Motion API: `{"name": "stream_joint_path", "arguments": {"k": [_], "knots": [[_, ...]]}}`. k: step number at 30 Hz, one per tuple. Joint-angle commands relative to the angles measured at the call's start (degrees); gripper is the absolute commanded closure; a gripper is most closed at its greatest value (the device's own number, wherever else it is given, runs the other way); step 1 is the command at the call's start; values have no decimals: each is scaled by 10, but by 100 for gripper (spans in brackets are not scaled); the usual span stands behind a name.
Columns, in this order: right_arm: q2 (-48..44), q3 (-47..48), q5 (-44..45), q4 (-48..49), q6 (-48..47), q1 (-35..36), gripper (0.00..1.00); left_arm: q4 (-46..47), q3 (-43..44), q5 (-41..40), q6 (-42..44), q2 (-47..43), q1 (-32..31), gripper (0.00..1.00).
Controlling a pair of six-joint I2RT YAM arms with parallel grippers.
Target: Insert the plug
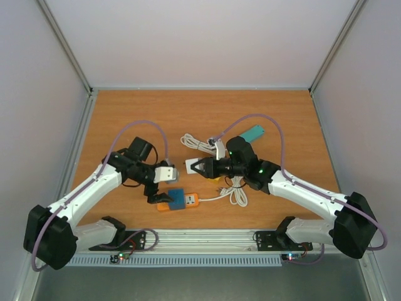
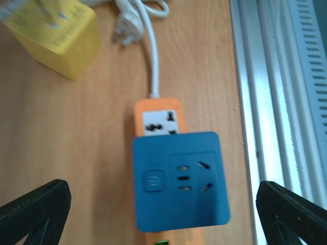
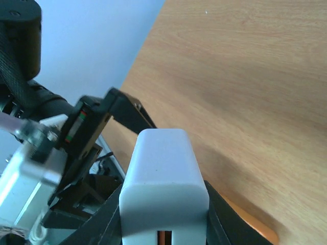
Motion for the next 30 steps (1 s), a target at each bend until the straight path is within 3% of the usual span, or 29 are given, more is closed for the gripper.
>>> {"name": "stream_joint_path", "arguments": {"k": [1, 8, 17, 26, 27, 29, 30], "knots": [[-1, -8, 8, 3, -94, 0, 99, 21, -39, -10, -24, -5, -23, 0], [-64, -12, 33, -35, -183, 15, 99, 90, -89, -15, -62, -40, -58, 0], [-61, 46, 103, -119, -146, 33, 99, 183, -129, -71, -92, -18, -116, 1], [-59, 56, 128, -124, -172, 55, 99, 205, -141, -125, -87, -9, -121, 30], [-58, 56, 127, -123, -174, 56, 99, 197, -140, -131, -87, -15, -120, 26], [-61, 54, 116, -116, -179, 60, 99, 173, -131, -111, -89, -42, -110, 2], [-66, 51, 105, -109, -183, 61, 99, 157, -125, -88, -91, -63, -102, 1]]}}
